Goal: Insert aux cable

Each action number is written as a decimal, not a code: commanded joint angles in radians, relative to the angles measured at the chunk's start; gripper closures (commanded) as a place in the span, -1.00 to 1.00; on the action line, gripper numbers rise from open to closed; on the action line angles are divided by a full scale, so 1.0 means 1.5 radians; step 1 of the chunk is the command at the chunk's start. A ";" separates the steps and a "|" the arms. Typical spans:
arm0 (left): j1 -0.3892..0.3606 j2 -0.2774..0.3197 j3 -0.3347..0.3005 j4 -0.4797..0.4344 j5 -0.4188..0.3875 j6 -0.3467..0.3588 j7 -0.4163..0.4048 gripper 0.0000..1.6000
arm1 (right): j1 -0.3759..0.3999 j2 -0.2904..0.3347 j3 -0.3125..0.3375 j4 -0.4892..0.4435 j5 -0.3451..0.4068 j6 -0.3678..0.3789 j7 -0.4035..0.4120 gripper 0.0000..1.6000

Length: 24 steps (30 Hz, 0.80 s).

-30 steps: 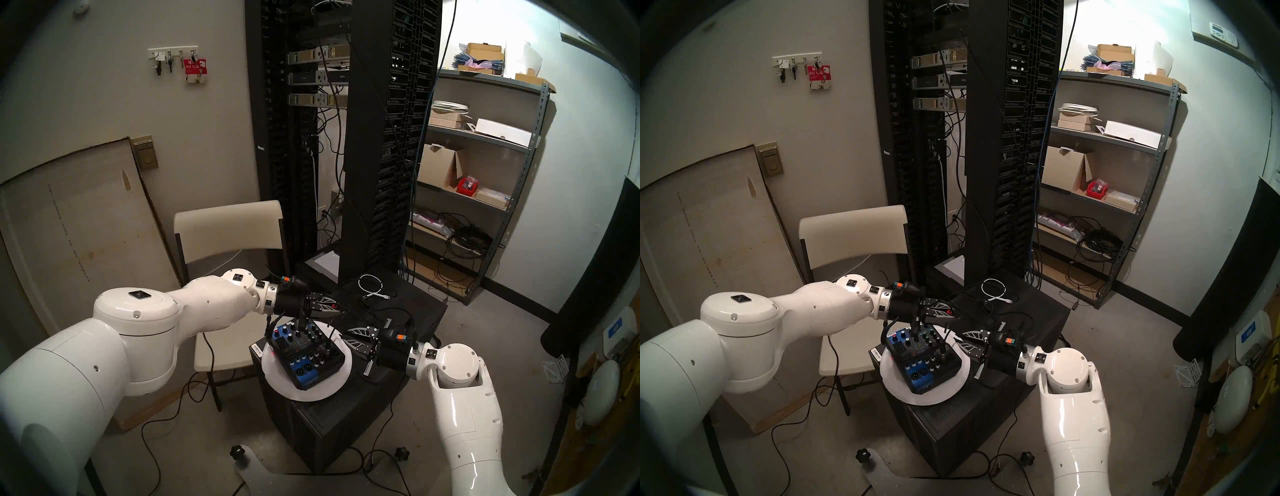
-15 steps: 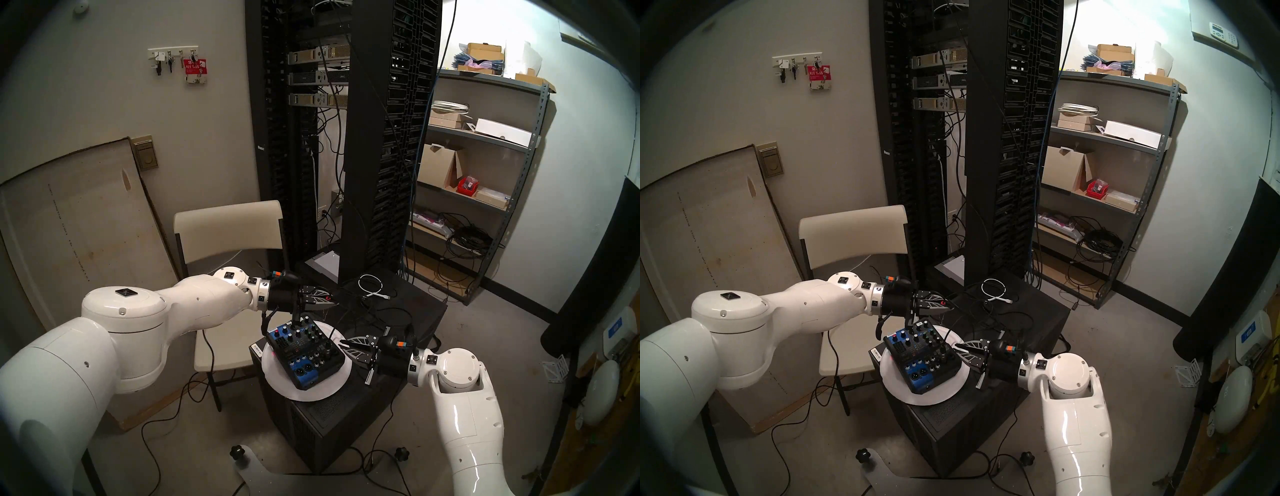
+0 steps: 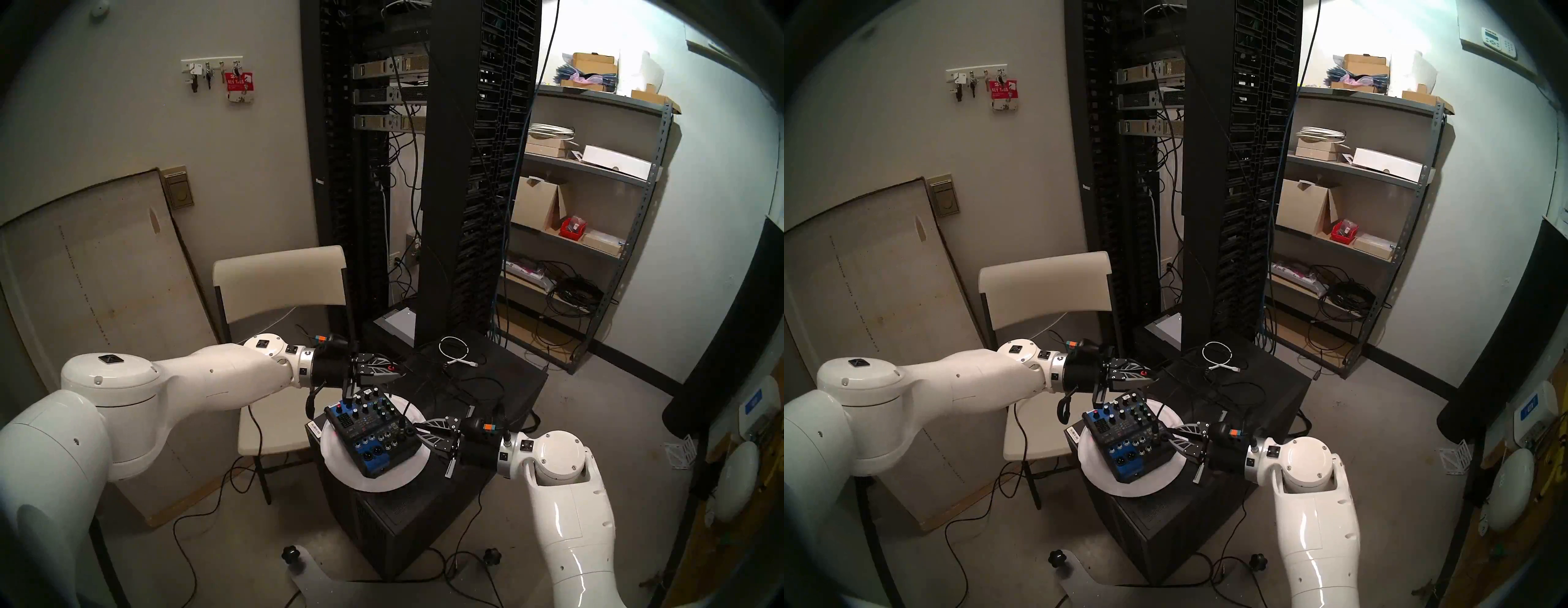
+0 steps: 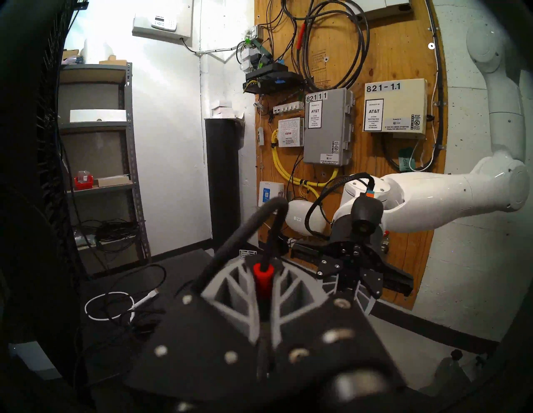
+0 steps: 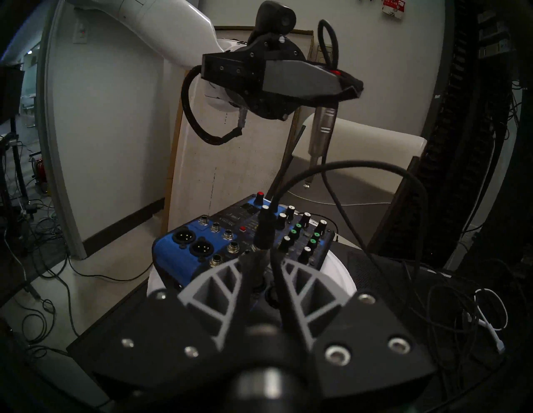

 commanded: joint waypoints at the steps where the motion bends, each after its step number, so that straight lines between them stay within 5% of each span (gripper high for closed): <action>1: -0.002 0.073 0.004 -0.060 -0.009 -0.003 -0.015 1.00 | 0.012 -0.007 -0.001 0.003 0.003 -0.002 -0.007 -0.15; 7: -0.002 0.130 0.011 -0.137 -0.002 -0.004 0.020 1.00 | 0.023 -0.014 -0.006 0.014 0.002 -0.004 -0.014 -0.47; 24: -0.003 0.227 0.073 -0.257 0.035 0.023 0.106 1.00 | 0.038 -0.018 -0.017 0.043 0.000 -0.012 -0.025 -0.33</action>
